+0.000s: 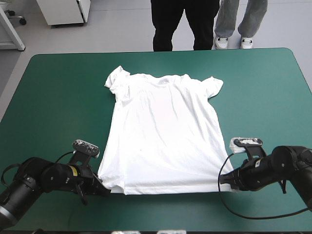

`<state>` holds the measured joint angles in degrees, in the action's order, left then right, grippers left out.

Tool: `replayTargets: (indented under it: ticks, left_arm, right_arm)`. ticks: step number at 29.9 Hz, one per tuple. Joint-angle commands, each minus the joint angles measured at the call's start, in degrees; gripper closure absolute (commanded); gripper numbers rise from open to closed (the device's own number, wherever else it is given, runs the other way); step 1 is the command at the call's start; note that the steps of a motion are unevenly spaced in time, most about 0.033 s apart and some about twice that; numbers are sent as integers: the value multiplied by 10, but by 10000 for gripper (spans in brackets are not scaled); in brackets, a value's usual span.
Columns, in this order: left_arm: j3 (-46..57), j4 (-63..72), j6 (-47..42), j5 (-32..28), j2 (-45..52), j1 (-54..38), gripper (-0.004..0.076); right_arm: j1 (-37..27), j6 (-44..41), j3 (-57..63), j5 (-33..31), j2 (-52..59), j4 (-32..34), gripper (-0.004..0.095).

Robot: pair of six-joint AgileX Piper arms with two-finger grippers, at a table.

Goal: Fold the cloth

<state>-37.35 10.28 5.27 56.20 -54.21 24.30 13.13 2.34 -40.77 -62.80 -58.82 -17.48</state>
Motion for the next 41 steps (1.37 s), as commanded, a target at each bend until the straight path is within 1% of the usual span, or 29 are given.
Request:
replayTargets:
  ticks: [1,3,7,14,16,19,21,22,23,24,26,28,29,31,34,36,37,39,41]
  left_arm:
    - [14,9,-22,10,37,3,733]
    - [27,9,-29,22,51,3,733]
    - [41,9,-31,33,72,3,733]
    - [60,22,-31,53,73,3,733]
    - [66,27,-31,53,73,3,732]
    - [67,31,-31,53,73,3,708]
    - [67,32,-31,53,73,3,651]
    - [67,32,-31,53,73,3,611]
    - [67,32,-31,53,73,3,566]
    - [67,32,-31,54,73,3,517]
    - [64,32,-33,59,73,3,423]
    - [53,32,-42,65,73,3,365]
    - [36,32,-53,68,73,3,335]
    - [-4,30,-77,50,73,3,316]
    - [-89,16,-98,-20,59,2,314]
    - [-138,-26,-132,-64,34,1,314]
    - [-163,-54,-147,-76,14,1,314]
    - [-207,-106,-170,-84,-29,1,314]
    - [-256,-152,-181,-81,-82,1,314]
  right_arm:
    - [-1,5,21,-17,31,-5,925]
    - [-1,5,40,-30,42,-5,924]
    - [-1,2,71,-33,59,-5,925]
    - [-1,22,77,-36,59,-5,916]
    - [-1,30,77,-30,59,-5,883]
    - [-1,38,77,-28,59,-5,739]
    - [-1,42,77,-29,59,-4,613]
    - [-1,45,77,-31,59,-3,561]
    - [-1,46,74,-36,59,-1,488]
    - [-1,46,72,-40,59,5,446]
    - [-1,45,59,-51,59,19,380]
    - [-1,38,38,-50,59,32,375]
    - [-1,34,26,-47,59,41,375]
    - [-1,29,-13,-27,58,71,375]
    - [-1,-16,-72,36,50,135,375]
    - [-1,-50,-111,73,33,175,375]
    - [-1,-65,-130,87,22,188,375]
    - [-1,-82,-164,108,0,206,375]
    - [-1,-82,-197,116,-28,212,376]
